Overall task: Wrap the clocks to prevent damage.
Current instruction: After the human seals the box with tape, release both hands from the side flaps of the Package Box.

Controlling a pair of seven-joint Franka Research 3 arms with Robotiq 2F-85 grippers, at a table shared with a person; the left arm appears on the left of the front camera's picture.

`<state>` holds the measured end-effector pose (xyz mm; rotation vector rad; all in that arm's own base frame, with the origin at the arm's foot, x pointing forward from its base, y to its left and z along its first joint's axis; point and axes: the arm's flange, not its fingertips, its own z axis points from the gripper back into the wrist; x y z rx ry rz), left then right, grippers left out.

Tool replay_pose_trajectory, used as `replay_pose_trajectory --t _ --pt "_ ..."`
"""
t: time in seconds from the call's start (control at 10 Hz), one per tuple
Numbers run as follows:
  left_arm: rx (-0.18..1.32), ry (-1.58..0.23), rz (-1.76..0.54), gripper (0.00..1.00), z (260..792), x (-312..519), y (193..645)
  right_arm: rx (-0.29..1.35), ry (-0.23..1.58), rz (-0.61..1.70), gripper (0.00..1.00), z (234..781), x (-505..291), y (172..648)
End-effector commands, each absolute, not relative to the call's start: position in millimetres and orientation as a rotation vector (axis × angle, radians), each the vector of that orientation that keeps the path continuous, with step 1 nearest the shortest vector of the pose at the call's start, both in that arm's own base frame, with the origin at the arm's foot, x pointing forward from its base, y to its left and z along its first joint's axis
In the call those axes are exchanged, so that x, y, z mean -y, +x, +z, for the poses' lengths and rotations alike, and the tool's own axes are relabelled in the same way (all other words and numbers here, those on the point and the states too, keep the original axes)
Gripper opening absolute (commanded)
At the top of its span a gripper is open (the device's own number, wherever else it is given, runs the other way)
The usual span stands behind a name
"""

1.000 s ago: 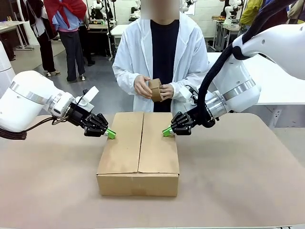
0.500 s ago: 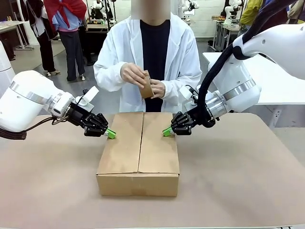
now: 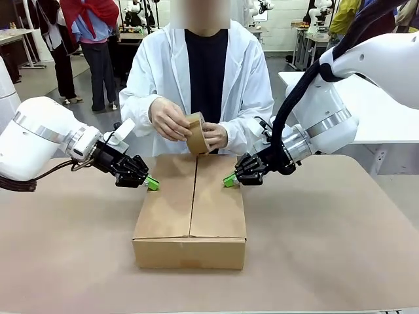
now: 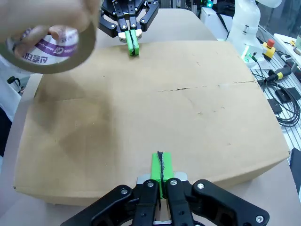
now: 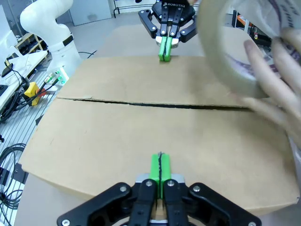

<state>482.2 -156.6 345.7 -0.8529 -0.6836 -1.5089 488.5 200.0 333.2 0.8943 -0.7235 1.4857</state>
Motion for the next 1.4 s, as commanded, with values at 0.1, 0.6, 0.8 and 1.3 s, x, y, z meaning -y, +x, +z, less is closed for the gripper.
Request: replay_pose_trajectory --t 0.1,0.6,0.8,1.3 --pt "0.681 -0.851 -1.510 0.00 343.1 156.9 481.7 0.717 0.892 1.482 0.01 328.9 -200.5 488.6" --pt "0.681 -0.851 -1.510 0.00 343.1 156.9 481.7 0.717 0.892 1.482 0.01 328.9 -200.5 488.6" --pt "0.681 -0.851 -1.510 0.00 343.1 156.9 481.7 0.717 0.892 1.482 0.01 328.9 -200.5 488.6" --pt "0.681 -0.851 -1.510 0.00 343.1 156.9 481.7 0.717 0.892 1.482 0.01 328.9 -200.5 488.6"
